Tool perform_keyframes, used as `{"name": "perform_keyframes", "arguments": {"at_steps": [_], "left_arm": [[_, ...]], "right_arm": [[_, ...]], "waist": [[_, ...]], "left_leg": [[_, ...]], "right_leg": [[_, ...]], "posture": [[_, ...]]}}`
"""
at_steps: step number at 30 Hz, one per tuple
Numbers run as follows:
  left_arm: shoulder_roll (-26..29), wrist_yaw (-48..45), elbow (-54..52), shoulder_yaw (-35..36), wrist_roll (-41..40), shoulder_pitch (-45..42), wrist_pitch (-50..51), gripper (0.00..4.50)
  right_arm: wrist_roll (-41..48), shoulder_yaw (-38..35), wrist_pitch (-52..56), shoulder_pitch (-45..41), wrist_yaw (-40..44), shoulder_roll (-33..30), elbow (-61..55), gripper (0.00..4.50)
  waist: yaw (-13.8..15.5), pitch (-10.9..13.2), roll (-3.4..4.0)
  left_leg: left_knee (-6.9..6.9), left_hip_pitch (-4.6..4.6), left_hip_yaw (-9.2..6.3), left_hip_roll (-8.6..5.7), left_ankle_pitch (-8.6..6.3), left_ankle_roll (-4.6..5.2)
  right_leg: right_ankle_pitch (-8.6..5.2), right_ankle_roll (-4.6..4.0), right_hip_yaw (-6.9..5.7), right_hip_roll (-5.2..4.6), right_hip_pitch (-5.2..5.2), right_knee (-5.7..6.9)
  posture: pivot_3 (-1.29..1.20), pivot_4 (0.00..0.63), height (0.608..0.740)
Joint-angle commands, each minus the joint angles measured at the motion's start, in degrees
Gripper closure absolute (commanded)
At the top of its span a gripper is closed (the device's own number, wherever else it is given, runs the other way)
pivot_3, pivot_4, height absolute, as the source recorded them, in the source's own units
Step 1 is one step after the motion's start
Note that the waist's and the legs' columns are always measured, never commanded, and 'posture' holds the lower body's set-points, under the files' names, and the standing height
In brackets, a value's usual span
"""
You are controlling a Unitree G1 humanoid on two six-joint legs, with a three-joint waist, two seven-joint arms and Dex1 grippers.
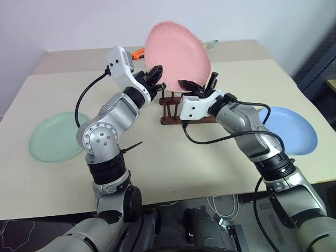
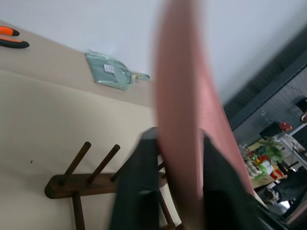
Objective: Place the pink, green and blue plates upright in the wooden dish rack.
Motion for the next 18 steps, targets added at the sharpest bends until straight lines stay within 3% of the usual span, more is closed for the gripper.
{"name": "perform_keyframes", "arguments": {"at_steps": [1,4,6,9,14,18], "left_arm": [[-1.36,-0.77,-2.05,-0.84,-3.34,-0.74,-2.41,1.66],[-0.55,0.6,-0.98,1.23,-2.09,-1.89,-6.75,0.18],[3.49,-0.76,-0.29,0.83,1.36,-1.76,-10.15,0.18],[14.38,-7.05,1.09,-4.09,9.19,1.61,-14.9,0.18],[27.42,-20.26,2.39,-11.64,17.55,11.14,-25.01,0.18],[32.61,-32.85,-0.27,-16.41,17.18,20.36,-29.79,0.18]], "right_arm": [[-1.53,-1.69,0.19,-0.34,-1.43,0.06,0.24,4.5],[-1.17,-3.3,0.63,0.4,-2.12,-0.27,0.22,4.5],[1.45,-6.88,1.66,1.66,-2.89,-0.59,-0.14,4.5],[11.44,-15.4,4.54,4.26,-1.75,0.81,-1.93,4.5],[37.92,-30.48,20.9,8.75,2.91,8.75,-11.83,4.5],[55.31,-38.14,36.38,10.35,1.75,13.24,-19.96,4.5]], "waist": [[0.11,0.0,0.0],[0.05,0.0,0.0],[0.01,0.0,0.0],[-0.3,0.0,0.04],[-0.18,0.0,0.06],[-0.08,0.04,0.16]], "left_leg": [[0.01,0.0,0.0,0.0,0.0,0.0],[0.02,0.0,0.0,-0.01,0.0,0.0],[-0.01,0.0,-0.01,0.0,0.02,-0.02],[-0.13,0.03,0.03,0.03,0.05,-0.06],[-0.19,0.05,0.01,0.06,0.03,-0.03],[-0.21,0.04,0.0,0.08,-0.23,0.37]], "right_leg": [[0.0,0.0,0.0,0.0,0.0,0.0],[0.0,0.0,0.0,-0.01,0.02,0.0],[0.0,-0.01,0.0,0.01,0.01,0.0],[0.0,-0.03,0.08,0.06,-0.04,0.02],[0.02,-0.08,0.19,0.24,-0.05,-0.01],[0.04,-0.13,0.21,0.1,-0.07,-0.02]], "posture": [[0.0,0.15,0.729],[0.0,0.15,0.729],[0.0,0.15,0.729],[0.0,0.15,0.729],[0.0,0.15,0.729],[0.0,0.15,0.729]]}}
